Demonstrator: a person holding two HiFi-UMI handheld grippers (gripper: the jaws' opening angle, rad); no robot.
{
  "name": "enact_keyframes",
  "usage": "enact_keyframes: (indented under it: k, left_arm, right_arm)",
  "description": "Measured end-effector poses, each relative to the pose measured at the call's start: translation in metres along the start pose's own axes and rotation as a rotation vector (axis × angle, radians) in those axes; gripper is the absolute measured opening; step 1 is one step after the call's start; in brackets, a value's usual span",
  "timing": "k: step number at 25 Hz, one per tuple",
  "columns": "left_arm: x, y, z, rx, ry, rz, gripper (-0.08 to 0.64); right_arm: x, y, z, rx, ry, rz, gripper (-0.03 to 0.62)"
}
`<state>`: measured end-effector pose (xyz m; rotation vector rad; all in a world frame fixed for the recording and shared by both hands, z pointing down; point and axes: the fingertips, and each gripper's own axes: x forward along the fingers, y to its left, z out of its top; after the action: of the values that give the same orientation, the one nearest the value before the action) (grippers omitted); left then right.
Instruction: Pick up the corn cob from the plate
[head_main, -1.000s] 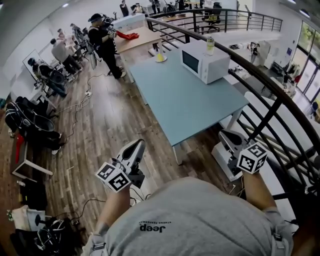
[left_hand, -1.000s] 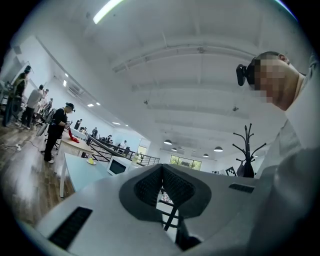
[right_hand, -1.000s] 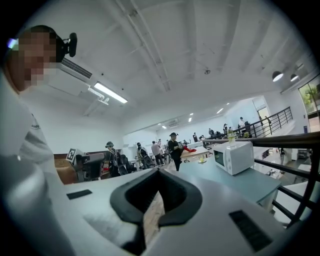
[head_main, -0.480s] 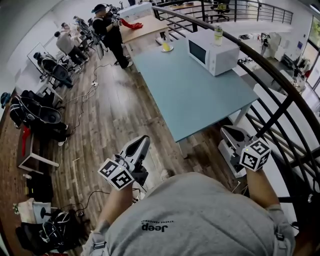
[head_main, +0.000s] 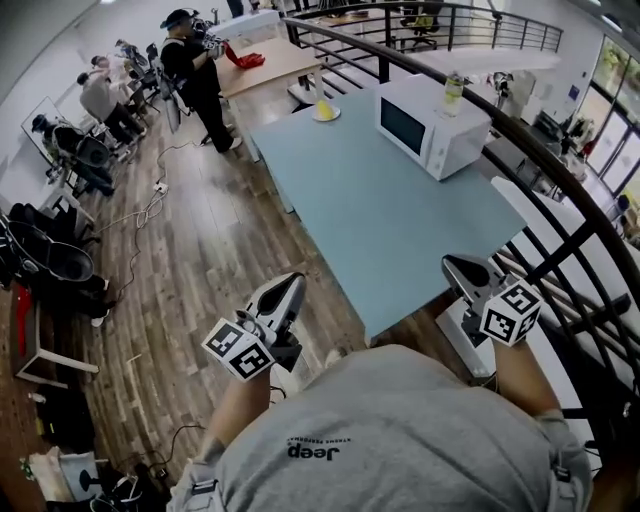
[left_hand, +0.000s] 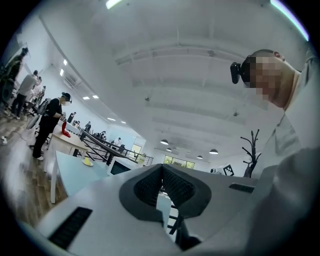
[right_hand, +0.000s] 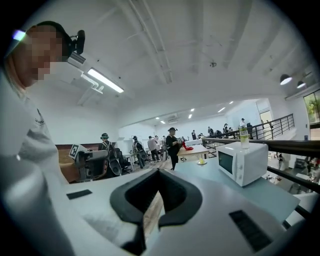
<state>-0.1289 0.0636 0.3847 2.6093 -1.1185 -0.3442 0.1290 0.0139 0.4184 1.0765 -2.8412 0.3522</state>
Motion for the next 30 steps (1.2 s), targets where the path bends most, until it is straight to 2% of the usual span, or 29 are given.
enact_keyframes:
  k: [7,11,15,19,22,24,27,30]
  left_arm:
    - [0.055,0.129,0.048,-0.002,0.057,-0.101,0.018]
    - [0.084,0.174,0.047,-0.021,0.069,-0.122,0.018]
    - [0.121,0.203,0.04,-0.042,0.072,-0.115,0.018]
    - [0.163,0.217,0.039,-0.044,0.078,-0.058,0.018]
    - [0.195,0.22,0.041,-0.043,0.071,0.03,0.018]
    - [0.209,0.222,0.042,-0.016,0.077,0.099,0.018]
    - [0.237,0.228,0.044,0.032,0.084,0.152,0.018]
    - [0.265,0.253,0.045,0.019,0.082,0.18,0.018]
  right_arm:
    - [0.114,-0.031,0.038,0.029,-0.014,-0.103,0.009]
    - [0.147,-0.052,0.037,0.045,0.019,-0.143,0.009]
    - [0.16,-0.083,0.034,0.058,0.055,-0.174,0.009]
    - [0.163,-0.128,0.043,0.059,0.061,-0.17,0.009]
    - [0.17,-0.173,0.053,0.048,0.068,-0.128,0.009]
    - [0.183,-0.201,0.057,0.045,0.074,-0.089,0.009]
    - [0.214,-0.24,0.07,0.027,0.082,-0.042,0.009]
    - [0.272,-0.268,0.084,0.006,0.1,-0.004,0.011]
